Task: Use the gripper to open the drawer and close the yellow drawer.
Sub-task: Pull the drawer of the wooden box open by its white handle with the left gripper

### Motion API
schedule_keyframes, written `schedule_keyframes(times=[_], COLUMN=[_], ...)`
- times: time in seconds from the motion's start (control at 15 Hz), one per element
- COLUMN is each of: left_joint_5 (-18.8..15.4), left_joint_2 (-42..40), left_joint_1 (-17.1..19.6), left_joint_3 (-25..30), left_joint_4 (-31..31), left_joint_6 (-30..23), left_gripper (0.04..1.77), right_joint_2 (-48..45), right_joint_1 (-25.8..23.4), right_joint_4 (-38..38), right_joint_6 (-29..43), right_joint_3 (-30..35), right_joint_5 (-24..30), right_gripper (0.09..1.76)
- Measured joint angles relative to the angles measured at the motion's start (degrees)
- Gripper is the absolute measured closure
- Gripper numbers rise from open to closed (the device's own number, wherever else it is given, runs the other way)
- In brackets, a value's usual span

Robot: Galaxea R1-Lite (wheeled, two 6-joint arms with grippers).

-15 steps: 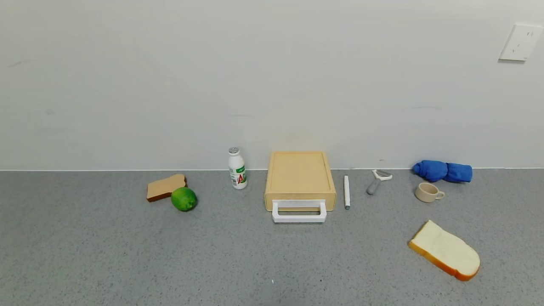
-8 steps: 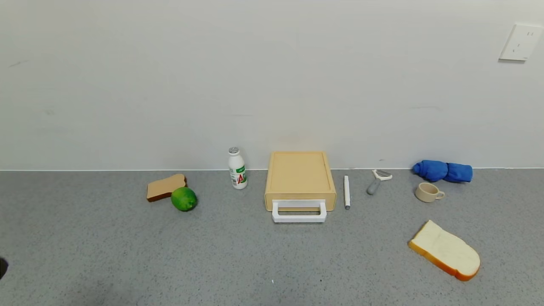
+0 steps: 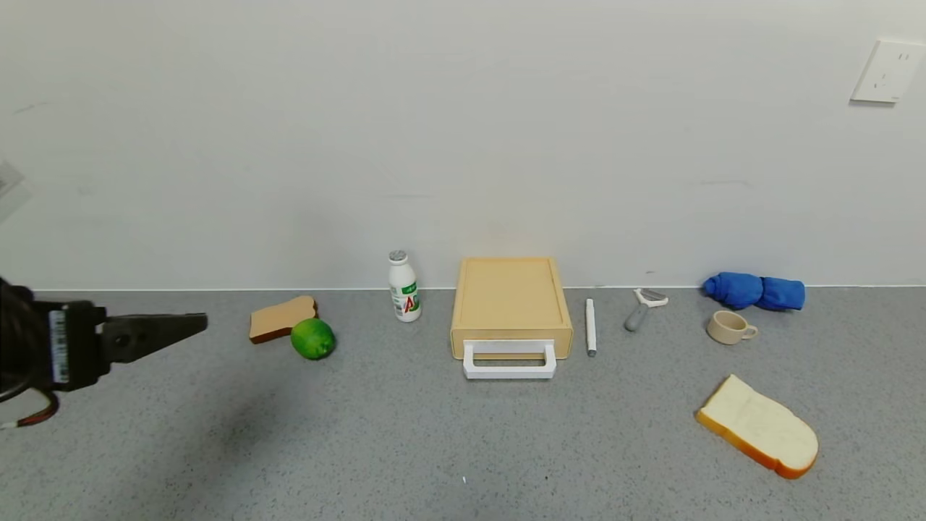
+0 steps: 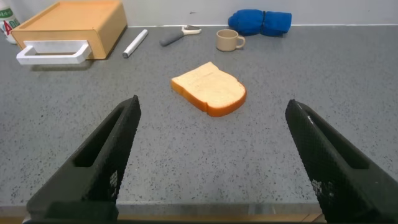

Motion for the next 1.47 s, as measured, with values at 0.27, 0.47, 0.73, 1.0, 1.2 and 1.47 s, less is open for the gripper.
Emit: schedule_keyframes(times=[0.27, 0.47, 0.73, 1.0, 1.2, 1.47], left_joint_5=[1.4, 4.2, 9.2, 11.4, 13.2, 15.1], left_joint_2=[15.6, 25.5, 35.1, 42.5, 47.0, 52.5], left_joint_1=[-7.1, -13.2, -20.4, -25.1, -27.7, -30.8], left_joint_3=[-11.0, -18.7, -26.2, -32.6, -37.7, -45.4], left_joint_4=[4.2, 5.7, 7.5, 11.4, 16.4, 22.1], left_joint_6=[-5.3, -10.8, -16.1, -22.7, -28.2, -32.7], left_gripper=[0.09, 0.09, 0.09, 0.09, 0.09, 0.09], right_joint_2=[0.0, 0.0, 0.0, 0.0, 0.0, 0.0], right_joint_1=[0.0, 0.0, 0.0, 0.0, 0.0, 0.0], right_joint_4=[0.0, 0.0, 0.0, 0.0, 0.0, 0.0], right_joint_6=[0.0, 0.0, 0.0, 0.0, 0.0, 0.0], right_joint_3=[0.0, 0.0, 0.0, 0.0, 0.0, 0.0], right_joint_5=[0.0, 0.0, 0.0, 0.0, 0.0, 0.0], right_gripper=[0.14, 0.14, 0.14, 0.14, 0.14, 0.14])
